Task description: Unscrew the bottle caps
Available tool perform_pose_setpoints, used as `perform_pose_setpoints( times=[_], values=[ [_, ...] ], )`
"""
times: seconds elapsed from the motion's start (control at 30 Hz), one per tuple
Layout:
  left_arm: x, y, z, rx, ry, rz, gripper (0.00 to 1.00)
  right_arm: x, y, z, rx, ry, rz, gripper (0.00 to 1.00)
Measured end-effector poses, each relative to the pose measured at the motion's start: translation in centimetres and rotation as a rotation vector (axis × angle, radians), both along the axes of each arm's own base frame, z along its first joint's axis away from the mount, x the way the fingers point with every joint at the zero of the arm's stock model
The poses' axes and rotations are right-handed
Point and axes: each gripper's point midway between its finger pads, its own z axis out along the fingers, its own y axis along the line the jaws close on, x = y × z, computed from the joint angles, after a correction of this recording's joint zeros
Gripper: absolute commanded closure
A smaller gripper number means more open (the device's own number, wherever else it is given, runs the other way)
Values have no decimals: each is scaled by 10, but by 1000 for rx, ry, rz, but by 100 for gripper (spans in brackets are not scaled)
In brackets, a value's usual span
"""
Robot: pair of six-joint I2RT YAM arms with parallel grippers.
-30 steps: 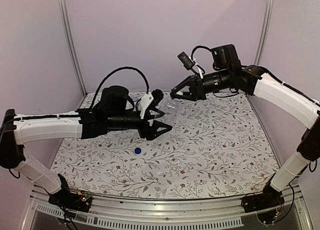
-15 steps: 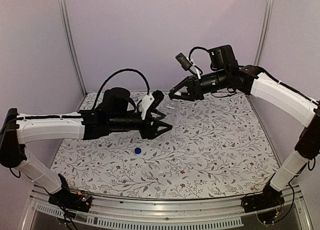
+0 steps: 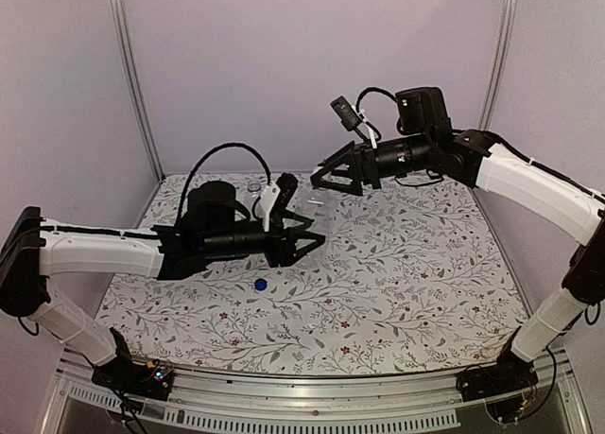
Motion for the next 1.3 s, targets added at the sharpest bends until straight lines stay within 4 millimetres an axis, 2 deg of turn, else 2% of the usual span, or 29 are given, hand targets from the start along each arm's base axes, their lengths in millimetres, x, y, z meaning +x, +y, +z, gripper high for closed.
perform_pose_setpoints(
  times=[0.37, 0.63, 1.0, 1.3],
  values=[
    [2, -1, 19, -108, 24, 21, 68, 10, 2, 20, 79, -31, -132, 20],
    [2, -2, 22, -126, 31, 25, 68, 13, 5, 24, 98, -26, -161, 37],
    [2, -2, 23, -126, 29, 29, 69, 16, 9, 20, 95, -20, -173, 40],
    [2, -2, 23, -126, 28, 32, 69, 20, 11, 12, 81, -6, -183, 63]
  ],
)
